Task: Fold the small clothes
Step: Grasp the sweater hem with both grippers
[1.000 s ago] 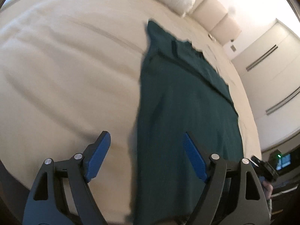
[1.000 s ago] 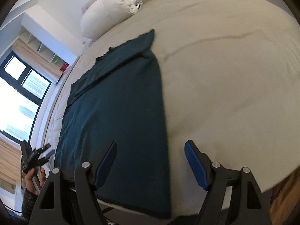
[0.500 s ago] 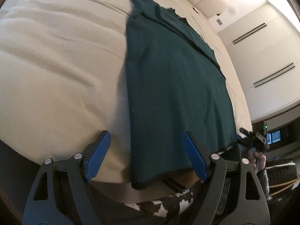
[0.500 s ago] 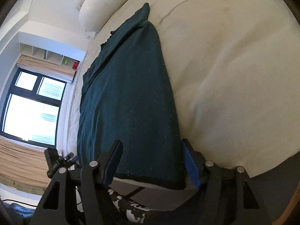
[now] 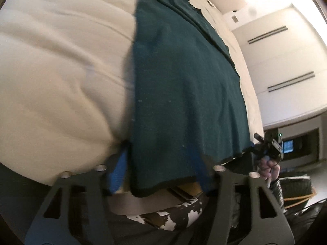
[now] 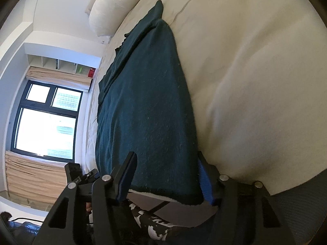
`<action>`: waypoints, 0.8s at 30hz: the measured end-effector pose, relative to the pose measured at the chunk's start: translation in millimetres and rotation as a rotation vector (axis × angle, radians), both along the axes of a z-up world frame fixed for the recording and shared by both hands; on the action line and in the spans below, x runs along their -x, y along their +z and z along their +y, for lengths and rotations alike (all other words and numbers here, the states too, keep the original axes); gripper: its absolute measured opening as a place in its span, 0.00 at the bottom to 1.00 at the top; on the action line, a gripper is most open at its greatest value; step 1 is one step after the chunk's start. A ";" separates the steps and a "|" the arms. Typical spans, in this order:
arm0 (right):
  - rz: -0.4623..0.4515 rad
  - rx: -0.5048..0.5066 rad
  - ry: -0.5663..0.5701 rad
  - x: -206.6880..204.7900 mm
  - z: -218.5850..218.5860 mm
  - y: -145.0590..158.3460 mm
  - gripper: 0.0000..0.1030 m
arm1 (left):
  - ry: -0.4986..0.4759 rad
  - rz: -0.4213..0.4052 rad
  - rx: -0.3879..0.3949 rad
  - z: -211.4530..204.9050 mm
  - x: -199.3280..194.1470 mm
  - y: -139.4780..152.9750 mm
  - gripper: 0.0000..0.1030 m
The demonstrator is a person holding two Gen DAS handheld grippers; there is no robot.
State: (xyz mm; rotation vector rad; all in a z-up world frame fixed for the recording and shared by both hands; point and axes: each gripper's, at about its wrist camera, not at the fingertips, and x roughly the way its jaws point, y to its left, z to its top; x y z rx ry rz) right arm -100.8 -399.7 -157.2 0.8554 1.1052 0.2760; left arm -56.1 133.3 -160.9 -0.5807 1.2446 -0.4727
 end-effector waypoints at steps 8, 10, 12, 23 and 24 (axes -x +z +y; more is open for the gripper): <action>0.021 -0.014 0.023 -0.7 2.1 -0.2 0.58 | -0.055 0.030 -0.020 -10.5 -0.2 -4.6 0.32; 0.028 -0.008 0.030 -1.3 3.2 -0.5 0.56 | -0.056 0.033 -0.017 -12.1 -1.0 -6.1 0.33; 0.039 -0.001 0.040 -1.7 5.0 -1.3 0.51 | -0.048 0.034 -0.006 -11.6 -2.2 -6.2 0.33; 0.066 0.035 0.065 4.9 7.0 -5.3 0.10 | -0.070 0.021 -0.033 -12.9 -0.6 -3.7 0.04; 0.061 0.037 0.066 6.1 6.7 -3.6 0.10 | -0.073 0.014 -0.037 -13.8 0.3 -1.3 0.04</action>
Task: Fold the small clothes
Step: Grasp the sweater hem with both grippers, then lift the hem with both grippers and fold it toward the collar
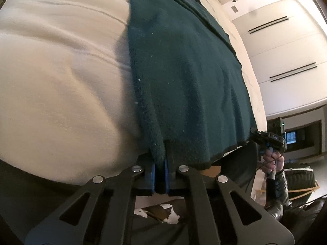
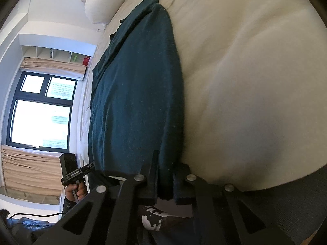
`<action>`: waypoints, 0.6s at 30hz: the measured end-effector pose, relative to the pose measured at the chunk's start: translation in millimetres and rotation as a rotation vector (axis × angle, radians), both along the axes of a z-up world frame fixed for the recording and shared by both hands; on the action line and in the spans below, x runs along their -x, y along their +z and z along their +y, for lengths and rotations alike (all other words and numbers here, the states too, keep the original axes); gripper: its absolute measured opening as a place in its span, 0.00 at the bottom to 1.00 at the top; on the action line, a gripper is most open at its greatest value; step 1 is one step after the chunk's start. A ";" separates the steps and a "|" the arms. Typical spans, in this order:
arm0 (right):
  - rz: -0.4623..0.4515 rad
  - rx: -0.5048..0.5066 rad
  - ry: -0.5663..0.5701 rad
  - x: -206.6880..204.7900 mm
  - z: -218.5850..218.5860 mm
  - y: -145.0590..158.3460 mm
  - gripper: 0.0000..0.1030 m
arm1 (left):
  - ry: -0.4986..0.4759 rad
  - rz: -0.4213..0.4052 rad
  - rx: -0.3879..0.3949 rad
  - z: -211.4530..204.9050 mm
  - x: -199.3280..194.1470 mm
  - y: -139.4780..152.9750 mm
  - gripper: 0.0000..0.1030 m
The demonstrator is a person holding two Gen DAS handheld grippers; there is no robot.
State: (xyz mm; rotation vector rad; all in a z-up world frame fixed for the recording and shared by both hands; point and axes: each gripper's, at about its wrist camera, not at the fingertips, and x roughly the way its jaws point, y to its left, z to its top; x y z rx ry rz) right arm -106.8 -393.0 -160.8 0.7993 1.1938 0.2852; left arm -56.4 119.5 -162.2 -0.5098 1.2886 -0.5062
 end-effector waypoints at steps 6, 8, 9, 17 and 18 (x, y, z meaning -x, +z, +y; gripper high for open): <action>-0.056 -0.015 -0.001 0.3 0.0 13.9 0.08 | 0.004 -0.047 0.085 5.0 2.3 18.8 0.04; -0.085 -0.034 -0.008 -0.9 -1.7 20.0 0.08 | 0.028 -0.070 0.153 11.0 0.9 27.9 0.04; -0.101 -0.046 -0.013 -2.0 -2.9 23.3 0.08 | 0.038 -0.083 0.185 14.1 -0.2 32.4 0.04; -0.189 -0.118 -0.023 -27.1 -2.7 42.5 0.08 | 0.187 -0.103 0.511 39.4 -26.4 47.1 0.04; -0.191 -0.118 -0.019 -29.3 -0.6 43.5 0.08 | 0.197 -0.098 0.531 39.5 -30.0 46.9 0.04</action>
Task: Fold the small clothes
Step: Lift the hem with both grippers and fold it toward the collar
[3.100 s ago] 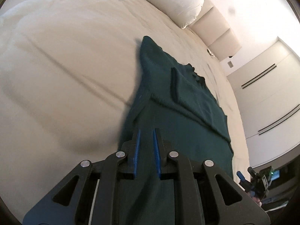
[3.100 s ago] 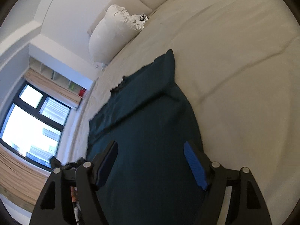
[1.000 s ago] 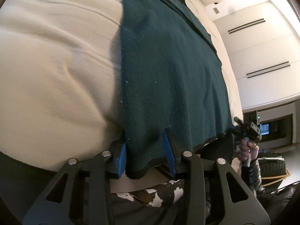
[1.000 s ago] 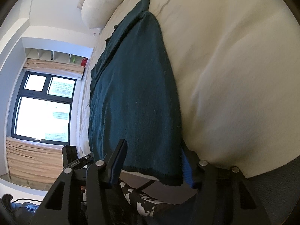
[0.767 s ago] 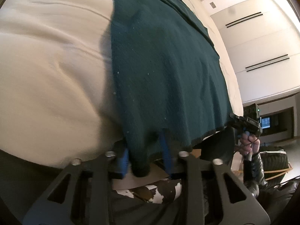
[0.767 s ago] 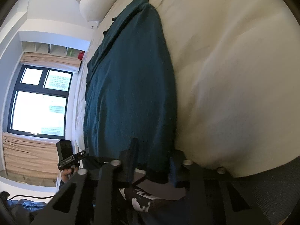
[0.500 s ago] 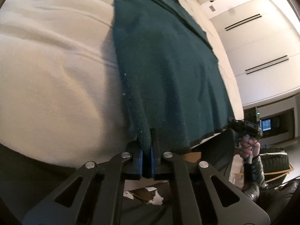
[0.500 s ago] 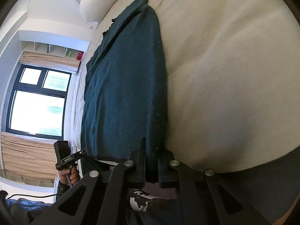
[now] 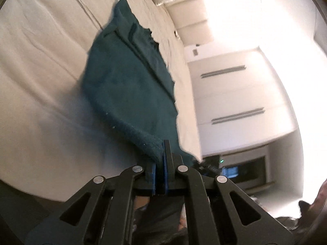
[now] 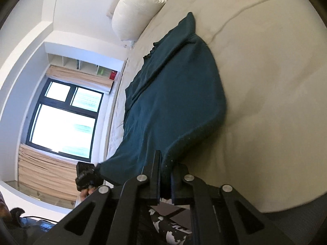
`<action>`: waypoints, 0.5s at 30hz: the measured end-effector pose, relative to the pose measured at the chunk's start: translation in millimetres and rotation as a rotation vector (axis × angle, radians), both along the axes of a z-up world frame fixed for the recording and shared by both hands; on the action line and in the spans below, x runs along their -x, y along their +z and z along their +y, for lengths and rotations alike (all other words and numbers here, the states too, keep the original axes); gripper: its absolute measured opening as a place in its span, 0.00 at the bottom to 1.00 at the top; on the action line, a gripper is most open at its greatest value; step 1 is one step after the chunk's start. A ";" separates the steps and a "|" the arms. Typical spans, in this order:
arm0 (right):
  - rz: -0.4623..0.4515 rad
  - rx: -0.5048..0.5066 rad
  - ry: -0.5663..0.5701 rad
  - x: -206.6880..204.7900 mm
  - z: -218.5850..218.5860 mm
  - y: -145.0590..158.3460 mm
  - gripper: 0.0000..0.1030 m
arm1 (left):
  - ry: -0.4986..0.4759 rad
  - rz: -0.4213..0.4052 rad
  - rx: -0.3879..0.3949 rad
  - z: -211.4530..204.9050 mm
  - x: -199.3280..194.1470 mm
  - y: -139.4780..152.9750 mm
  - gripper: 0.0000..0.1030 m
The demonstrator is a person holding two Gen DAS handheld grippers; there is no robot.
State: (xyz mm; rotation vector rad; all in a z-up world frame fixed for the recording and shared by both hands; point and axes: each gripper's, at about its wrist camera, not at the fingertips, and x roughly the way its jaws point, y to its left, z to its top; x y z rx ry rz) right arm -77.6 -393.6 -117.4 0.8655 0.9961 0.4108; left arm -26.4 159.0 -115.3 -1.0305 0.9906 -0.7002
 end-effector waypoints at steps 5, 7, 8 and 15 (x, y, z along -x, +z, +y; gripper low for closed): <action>-0.030 -0.022 0.000 -17.8 3.1 7.7 0.08 | 0.010 0.005 0.062 -8.5 -12.3 2.1 0.04; -0.036 -0.026 -0.008 -26.8 3.3 10.4 0.08 | 0.026 0.013 0.094 -7.9 -18.1 1.2 0.04; -0.042 -0.035 -0.015 -33.3 2.8 11.7 0.08 | 0.041 0.017 0.105 -5.6 -23.4 0.8 0.04; -0.052 -0.054 -0.058 -82.9 0.0 19.3 0.08 | 0.114 -0.002 0.166 6.0 -81.8 14.5 0.04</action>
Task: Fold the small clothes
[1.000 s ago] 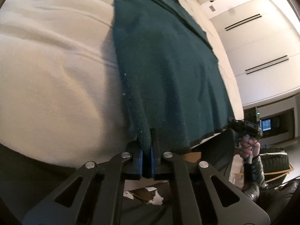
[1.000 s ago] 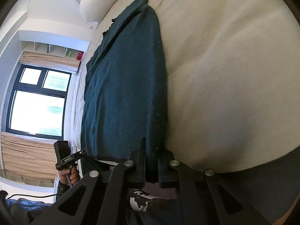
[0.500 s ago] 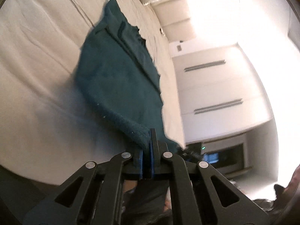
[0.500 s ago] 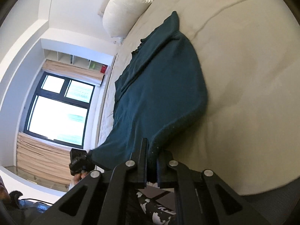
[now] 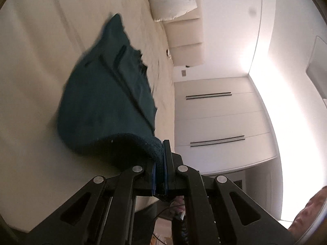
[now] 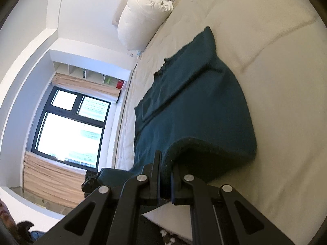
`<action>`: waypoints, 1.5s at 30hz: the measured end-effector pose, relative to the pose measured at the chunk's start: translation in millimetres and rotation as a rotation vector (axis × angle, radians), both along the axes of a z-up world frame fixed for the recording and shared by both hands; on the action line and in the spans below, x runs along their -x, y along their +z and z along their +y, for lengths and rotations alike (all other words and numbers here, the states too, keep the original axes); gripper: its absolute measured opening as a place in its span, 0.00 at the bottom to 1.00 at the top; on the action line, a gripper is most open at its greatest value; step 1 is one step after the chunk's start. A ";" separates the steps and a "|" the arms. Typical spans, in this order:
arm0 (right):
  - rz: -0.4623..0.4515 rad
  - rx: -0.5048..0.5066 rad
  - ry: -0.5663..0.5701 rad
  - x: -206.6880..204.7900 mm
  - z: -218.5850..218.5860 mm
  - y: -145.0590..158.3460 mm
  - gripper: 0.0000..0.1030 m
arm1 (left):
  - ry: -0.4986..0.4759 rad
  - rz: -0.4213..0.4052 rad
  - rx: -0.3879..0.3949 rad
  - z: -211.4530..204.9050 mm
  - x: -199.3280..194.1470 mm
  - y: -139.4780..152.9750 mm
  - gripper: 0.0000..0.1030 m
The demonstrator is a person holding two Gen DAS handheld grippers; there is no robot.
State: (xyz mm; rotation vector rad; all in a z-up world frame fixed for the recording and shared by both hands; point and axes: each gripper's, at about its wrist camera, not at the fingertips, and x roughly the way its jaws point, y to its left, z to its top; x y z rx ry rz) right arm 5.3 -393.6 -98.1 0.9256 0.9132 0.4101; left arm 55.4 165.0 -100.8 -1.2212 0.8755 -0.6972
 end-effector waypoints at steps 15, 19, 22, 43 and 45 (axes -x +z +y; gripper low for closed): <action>0.030 0.001 -0.173 -164.5 -33.7 -6.7 0.08 | 0.112 0.041 -0.015 6.4 -190.9 -8.6 0.04; 0.040 0.023 -0.200 -205.3 -39.0 -10.3 0.08 | 0.133 0.066 -0.035 7.5 -238.3 -17.0 0.04; 0.055 0.029 -0.212 -223.8 -42.0 -16.1 0.08 | 0.146 0.082 -0.046 7.0 -267.2 -25.4 0.04; 0.039 0.261 -0.316 -226.5 -56.2 -13.3 0.58 | 0.227 0.076 -0.217 26.5 -296.1 -45.0 0.77; 0.042 0.355 -0.268 -221.7 -43.4 -9.8 0.58 | 0.220 0.043 -0.296 19.4 -278.1 -35.9 0.77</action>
